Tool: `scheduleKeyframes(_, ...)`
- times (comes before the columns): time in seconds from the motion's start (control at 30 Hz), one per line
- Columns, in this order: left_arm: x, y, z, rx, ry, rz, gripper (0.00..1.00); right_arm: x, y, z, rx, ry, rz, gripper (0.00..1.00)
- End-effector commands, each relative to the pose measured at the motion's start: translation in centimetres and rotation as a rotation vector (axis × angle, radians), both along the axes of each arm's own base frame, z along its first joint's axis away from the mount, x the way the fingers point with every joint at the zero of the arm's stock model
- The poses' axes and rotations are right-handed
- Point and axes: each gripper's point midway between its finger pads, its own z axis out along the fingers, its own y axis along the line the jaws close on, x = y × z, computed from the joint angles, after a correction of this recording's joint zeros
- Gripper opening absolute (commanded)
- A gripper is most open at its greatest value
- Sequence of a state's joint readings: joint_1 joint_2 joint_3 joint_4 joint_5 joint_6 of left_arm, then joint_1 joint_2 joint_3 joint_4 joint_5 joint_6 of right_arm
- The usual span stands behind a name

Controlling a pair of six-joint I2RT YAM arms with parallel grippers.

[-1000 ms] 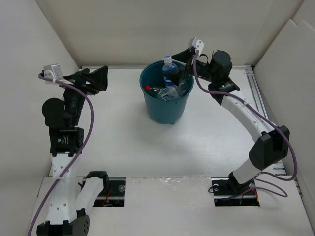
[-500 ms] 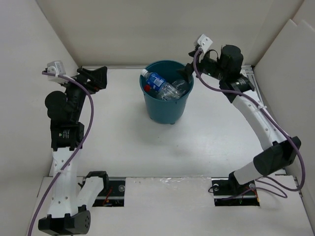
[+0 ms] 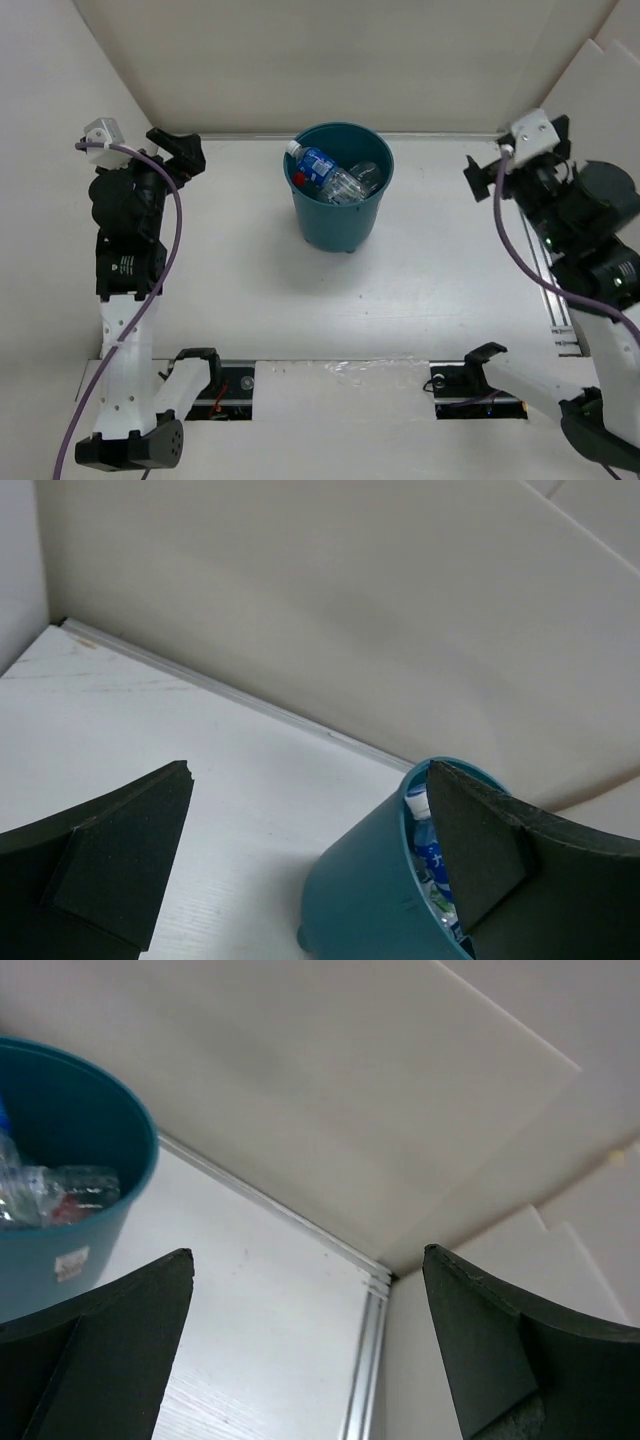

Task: Put the plastic bottles in the bin

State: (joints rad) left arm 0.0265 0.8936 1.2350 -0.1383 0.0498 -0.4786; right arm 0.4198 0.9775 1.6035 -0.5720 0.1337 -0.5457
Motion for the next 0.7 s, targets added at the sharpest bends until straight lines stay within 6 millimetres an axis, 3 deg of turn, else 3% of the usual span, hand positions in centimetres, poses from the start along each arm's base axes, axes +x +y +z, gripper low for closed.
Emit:
scheduleKeyframes(0.0,-1.9,2.3,1.5,0.016,-0.021,0.126,1.00,-3.2,-4.3,-0.9,-0.039,0.030,-0.153,1.00)
scheduleKeyframes(0.13,-3.0,2.8,-0.1,0.024,0.024,0.157,1.00,-6.8,-6.4,-1.4,-0.024,0.009,-0.184,1.00)
scheduleKeyframes(0.3,-2.6,2.2,-3.3,0.037,0.087,0.118,1.00,-10.0,-8.0,-2.4,-0.009,-0.011,-0.191,1.00)
scheduleKeyframes(0.43,-2.4,1.6,-4.8,0.039,0.110,0.085,1.00,-11.0,-8.5,-3.5,-0.014,-0.003,-0.189,1.00)
scheduleKeyframes(0.67,-3.1,1.6,-4.5,0.038,0.092,0.086,1.00,-11.1,-8.5,-3.9,-0.009,0.009,-0.184,1.00)
